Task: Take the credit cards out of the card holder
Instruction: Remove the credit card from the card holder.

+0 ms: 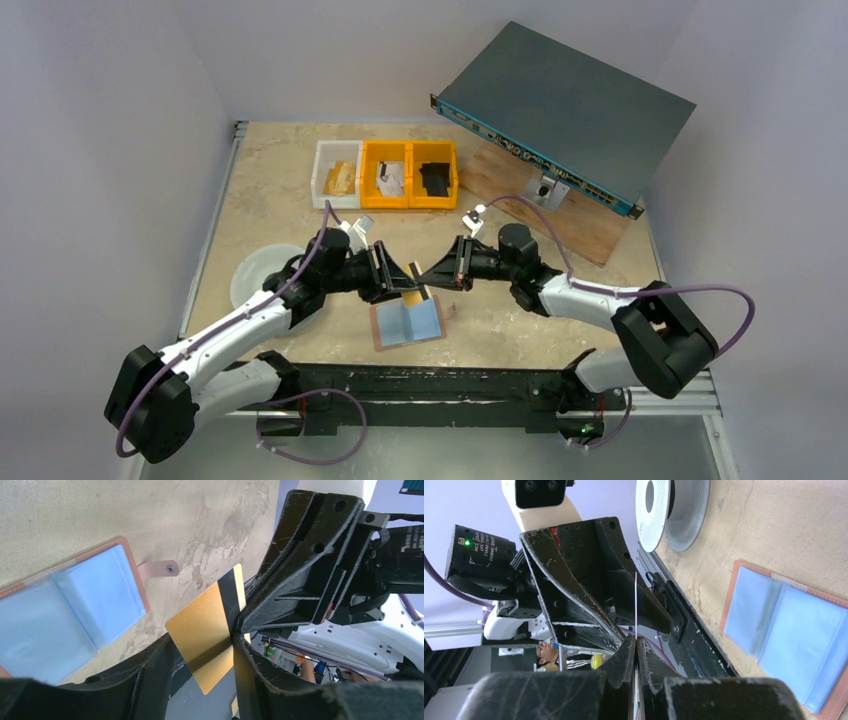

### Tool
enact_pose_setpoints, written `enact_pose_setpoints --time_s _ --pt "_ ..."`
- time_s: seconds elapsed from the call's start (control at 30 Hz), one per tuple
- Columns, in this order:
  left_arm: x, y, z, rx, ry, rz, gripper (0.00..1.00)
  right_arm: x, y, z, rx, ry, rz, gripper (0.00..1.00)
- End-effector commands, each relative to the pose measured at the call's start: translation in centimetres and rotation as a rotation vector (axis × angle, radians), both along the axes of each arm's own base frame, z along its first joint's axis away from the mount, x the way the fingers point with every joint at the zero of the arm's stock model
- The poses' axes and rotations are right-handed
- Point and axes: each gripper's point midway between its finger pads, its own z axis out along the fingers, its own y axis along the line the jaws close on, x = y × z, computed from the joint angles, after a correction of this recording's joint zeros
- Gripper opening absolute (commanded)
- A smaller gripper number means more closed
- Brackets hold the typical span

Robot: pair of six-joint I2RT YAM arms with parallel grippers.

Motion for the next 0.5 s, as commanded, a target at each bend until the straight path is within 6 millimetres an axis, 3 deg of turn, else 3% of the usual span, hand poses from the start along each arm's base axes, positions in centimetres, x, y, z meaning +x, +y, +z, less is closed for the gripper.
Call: enact_pose_setpoints --time_s 0.0,0.27,0.33,0.47 --pt "0.3 -0.6 1.8 -0.089 -0.031 -0.010 0.41 -0.5 -0.1 1.7 0.058 -0.034 0.020 0.00" --pt "0.2 -0.6 2.0 -0.099 -0.031 -0.012 0.01 -0.2 -0.3 0.8 0.013 -0.040 -0.001 0.01" --pt "0.1 -0.5 1.7 -0.091 -0.026 -0.013 0.00 -0.1 -0.3 0.6 -0.012 -0.046 0.003 0.07" --pt "0.1 -0.4 1.7 -0.077 -0.032 -0.016 0.00 0.6 -0.7 -0.1 -0.103 -0.072 -0.029 0.33"
